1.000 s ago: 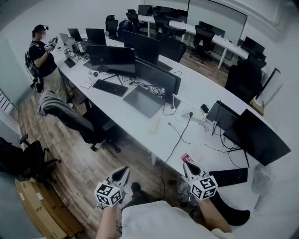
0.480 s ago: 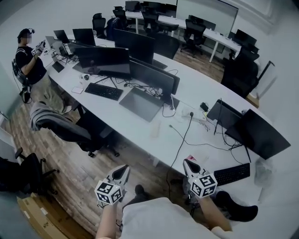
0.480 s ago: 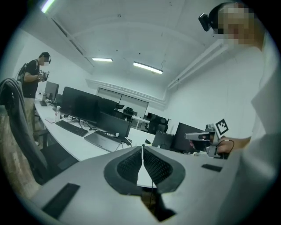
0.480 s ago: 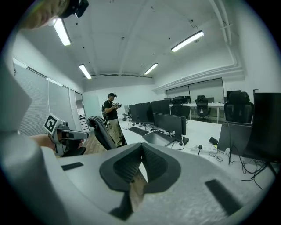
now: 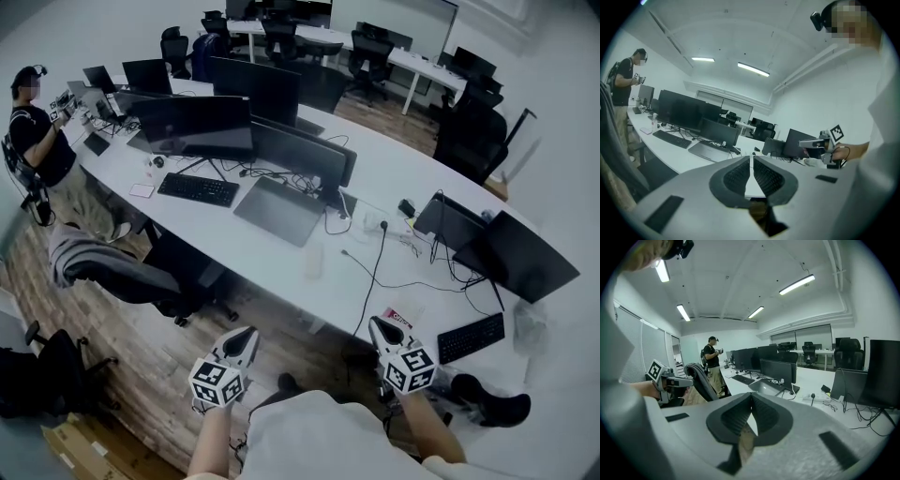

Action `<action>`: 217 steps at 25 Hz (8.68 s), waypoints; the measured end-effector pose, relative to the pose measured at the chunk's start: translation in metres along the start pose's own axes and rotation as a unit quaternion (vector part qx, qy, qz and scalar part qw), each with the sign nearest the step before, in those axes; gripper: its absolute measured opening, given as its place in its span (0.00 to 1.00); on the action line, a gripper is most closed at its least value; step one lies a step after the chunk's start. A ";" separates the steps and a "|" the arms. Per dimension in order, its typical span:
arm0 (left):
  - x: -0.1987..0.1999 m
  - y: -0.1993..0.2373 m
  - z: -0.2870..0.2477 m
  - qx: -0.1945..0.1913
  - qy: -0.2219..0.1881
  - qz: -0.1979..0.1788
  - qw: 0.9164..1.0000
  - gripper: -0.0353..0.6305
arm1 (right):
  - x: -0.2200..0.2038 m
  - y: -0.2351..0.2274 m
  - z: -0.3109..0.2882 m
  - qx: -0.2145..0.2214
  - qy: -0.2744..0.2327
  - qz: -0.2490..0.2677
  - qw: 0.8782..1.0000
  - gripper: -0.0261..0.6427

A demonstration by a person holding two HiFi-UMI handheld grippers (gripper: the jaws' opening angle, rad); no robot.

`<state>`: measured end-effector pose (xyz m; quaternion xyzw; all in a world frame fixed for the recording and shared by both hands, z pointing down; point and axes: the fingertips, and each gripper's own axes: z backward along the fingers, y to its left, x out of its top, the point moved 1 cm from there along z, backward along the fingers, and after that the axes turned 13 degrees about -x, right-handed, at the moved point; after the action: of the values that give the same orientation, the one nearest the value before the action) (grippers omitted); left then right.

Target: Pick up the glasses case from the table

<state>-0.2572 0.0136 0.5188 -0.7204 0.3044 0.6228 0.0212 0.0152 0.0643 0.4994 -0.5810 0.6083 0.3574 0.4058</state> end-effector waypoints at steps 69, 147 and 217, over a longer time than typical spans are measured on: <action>-0.053 0.162 -0.354 0.065 0.235 0.056 0.968 0.61 | -0.038 -0.183 -0.246 0.040 0.122 -0.068 0.989 0.04; -0.154 0.258 -0.380 0.033 0.365 0.045 0.929 0.50 | -0.057 -0.112 -0.275 -0.073 0.179 -0.097 0.976 0.04; 0.133 0.077 -0.165 -0.053 -0.031 -0.080 0.995 0.50 | 0.046 -0.105 -0.055 -0.132 -0.032 -0.012 0.991 0.04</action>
<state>-0.1424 -0.1716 0.4615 -0.7230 0.2110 0.6564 0.0422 0.1155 -0.0119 0.4842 -0.6253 0.5354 0.4482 0.3486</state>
